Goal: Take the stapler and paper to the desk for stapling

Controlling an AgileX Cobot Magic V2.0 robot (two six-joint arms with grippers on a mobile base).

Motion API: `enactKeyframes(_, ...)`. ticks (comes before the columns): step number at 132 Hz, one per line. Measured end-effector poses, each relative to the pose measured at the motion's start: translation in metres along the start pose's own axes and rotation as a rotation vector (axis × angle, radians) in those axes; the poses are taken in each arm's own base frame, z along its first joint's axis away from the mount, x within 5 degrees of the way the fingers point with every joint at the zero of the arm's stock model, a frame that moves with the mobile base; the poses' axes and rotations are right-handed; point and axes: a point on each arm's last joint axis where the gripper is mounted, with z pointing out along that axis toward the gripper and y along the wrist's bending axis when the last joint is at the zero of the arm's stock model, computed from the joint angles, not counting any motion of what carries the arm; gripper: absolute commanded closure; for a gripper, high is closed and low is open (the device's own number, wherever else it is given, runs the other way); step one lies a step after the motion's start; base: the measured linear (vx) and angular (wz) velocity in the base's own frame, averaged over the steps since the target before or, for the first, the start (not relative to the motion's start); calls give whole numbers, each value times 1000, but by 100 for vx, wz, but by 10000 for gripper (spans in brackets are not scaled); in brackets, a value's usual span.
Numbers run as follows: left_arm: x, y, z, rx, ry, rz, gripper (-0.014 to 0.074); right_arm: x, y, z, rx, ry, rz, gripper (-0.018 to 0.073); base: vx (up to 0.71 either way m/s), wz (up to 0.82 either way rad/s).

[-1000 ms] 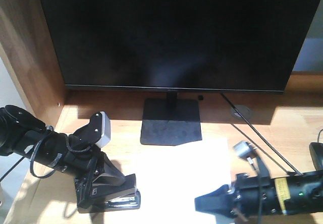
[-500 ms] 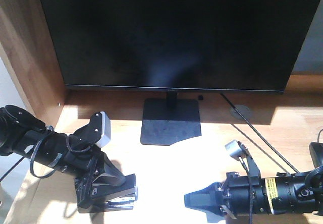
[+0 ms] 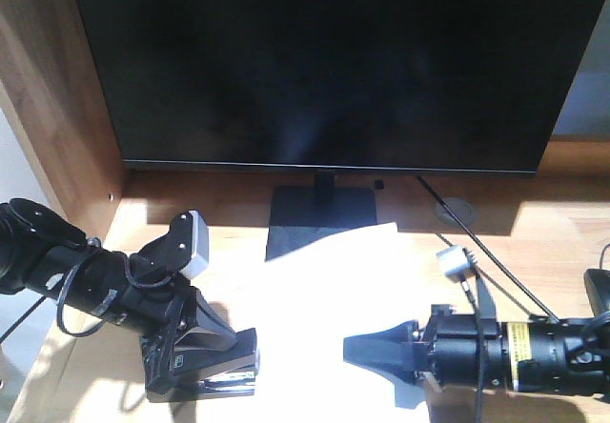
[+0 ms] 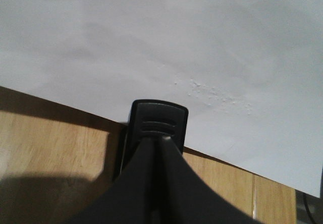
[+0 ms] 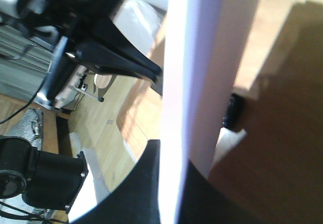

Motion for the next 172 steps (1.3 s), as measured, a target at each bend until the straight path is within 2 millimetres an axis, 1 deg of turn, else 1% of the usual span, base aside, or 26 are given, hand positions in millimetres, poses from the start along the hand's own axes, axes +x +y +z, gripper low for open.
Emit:
enactKeyframes(18, 0, 0, 0, 0, 0, 0, 603, -3, 7, -3, -5, -19, -37, 562, 0, 0)
enactKeyframes(42, 0, 0, 0, 0, 0, 0, 603, -3, 6, -3, 2, -16, -29, 562, 0, 0)
enactKeyframes(56, 0, 0, 0, 0, 0, 0, 603, 0, -1, 0, 17, 1, 11, 562, 0, 0)
enactKeyframes(76, 0, 0, 0, 0, 0, 0, 603, 7, -17, 6, 39, 29, 78, 562, 0, 0)
enactKeyframes(107, 0, 0, 0, 0, 0, 0, 603, 12, -35, 14, 62, 6, 159, 562, 0, 0)
enactKeyframes(135, 0, 0, 0, 0, 0, 0, 603, 15, -46, 19, 52, -24, 225, 562, 0, 0)
enactKeyframes(158, 0, 0, 0, 0, 0, 0, 603, 18, -58, 22, 80, -50, 290, 562, 0, 0)
enactKeyframes(172, 0, 0, 0, 0, 0, 0, 603, 21, -61, 26, 88, -48, 314, 562, 0, 0)
